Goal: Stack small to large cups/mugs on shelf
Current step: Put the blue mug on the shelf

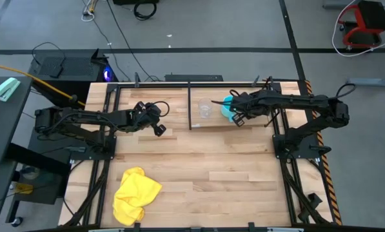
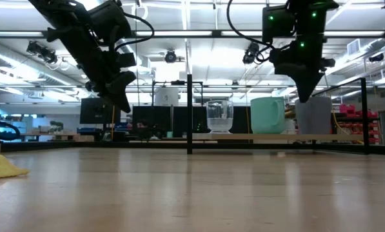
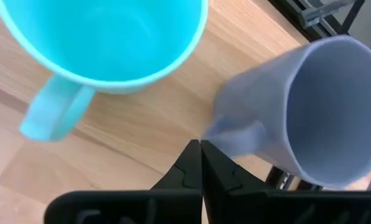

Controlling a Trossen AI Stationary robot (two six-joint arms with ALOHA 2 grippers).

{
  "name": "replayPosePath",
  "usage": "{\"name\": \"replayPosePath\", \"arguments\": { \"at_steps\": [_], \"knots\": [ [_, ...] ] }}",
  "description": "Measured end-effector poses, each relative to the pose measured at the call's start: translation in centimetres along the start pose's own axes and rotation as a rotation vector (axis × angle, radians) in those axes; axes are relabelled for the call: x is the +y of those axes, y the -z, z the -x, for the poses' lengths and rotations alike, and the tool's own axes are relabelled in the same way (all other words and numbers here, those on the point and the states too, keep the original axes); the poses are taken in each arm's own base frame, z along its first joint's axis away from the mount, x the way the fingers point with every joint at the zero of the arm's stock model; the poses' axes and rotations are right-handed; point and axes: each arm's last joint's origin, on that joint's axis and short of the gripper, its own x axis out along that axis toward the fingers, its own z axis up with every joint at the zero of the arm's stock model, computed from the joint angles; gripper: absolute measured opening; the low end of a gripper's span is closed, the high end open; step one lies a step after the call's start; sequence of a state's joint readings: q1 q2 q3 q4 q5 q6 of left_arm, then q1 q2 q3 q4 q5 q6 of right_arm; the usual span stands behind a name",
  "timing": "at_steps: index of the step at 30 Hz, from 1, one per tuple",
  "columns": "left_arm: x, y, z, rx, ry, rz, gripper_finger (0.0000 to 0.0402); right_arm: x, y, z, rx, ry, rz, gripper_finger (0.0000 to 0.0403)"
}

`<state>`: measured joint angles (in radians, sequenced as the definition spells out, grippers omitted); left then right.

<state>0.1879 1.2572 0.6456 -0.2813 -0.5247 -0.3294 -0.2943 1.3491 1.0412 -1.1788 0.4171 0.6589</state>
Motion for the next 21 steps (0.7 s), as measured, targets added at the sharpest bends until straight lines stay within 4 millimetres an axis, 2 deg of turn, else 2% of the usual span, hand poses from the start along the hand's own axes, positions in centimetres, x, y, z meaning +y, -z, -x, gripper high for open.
{"name": "replayPosePath", "arguments": {
  "at_steps": [7,21],
  "knots": [
    [0.0,0.0,0.0,-0.001,0.000,0.000,0.0013,0.2,-0.4,0.0,-0.043,-0.008,-0.009,0.0000],
    [0.0,0.0,0.0,0.000,0.000,0.000,0.0021,-1.4,-0.9,-0.7,0.002,0.044,-0.021,0.0000]
  ]
}}
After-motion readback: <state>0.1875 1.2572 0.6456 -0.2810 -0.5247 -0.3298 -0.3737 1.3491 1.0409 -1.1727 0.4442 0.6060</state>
